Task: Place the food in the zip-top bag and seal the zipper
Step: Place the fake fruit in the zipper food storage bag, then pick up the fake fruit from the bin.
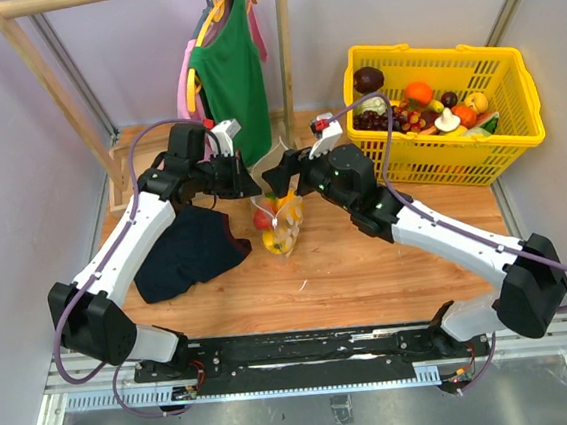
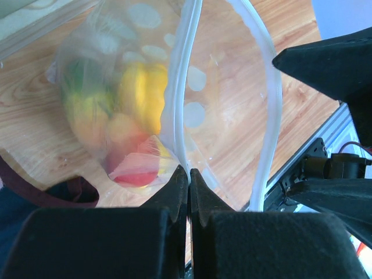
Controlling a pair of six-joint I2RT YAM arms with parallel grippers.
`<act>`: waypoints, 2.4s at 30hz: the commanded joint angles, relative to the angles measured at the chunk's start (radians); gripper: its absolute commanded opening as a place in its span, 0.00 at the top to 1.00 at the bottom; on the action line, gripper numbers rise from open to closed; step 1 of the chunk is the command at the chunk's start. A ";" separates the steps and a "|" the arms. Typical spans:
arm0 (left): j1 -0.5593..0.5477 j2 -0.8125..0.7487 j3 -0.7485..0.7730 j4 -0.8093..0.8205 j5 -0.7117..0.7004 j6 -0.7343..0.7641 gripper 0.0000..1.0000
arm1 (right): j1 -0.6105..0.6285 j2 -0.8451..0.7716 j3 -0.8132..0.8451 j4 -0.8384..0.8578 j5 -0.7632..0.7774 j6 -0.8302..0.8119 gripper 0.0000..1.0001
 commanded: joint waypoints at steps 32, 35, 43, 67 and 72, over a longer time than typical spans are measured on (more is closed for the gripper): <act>0.010 -0.016 -0.009 0.023 0.025 -0.001 1.00 | -0.670 0.121 0.584 -0.789 0.049 -0.381 0.18; 0.010 -0.013 -0.011 0.023 0.026 -0.001 1.00 | -0.721 0.170 0.610 -0.791 0.012 -0.392 0.18; 0.011 0.002 -0.011 0.022 0.028 -0.001 1.00 | -0.802 0.354 0.714 -0.813 -0.090 -0.444 0.16; 0.011 0.031 -0.012 0.019 0.034 0.000 0.99 | -0.916 0.695 0.850 -0.555 -0.022 -0.327 0.07; 0.010 0.039 -0.013 0.020 0.035 0.000 1.00 | -0.918 0.788 0.924 -0.508 -0.069 -0.322 0.02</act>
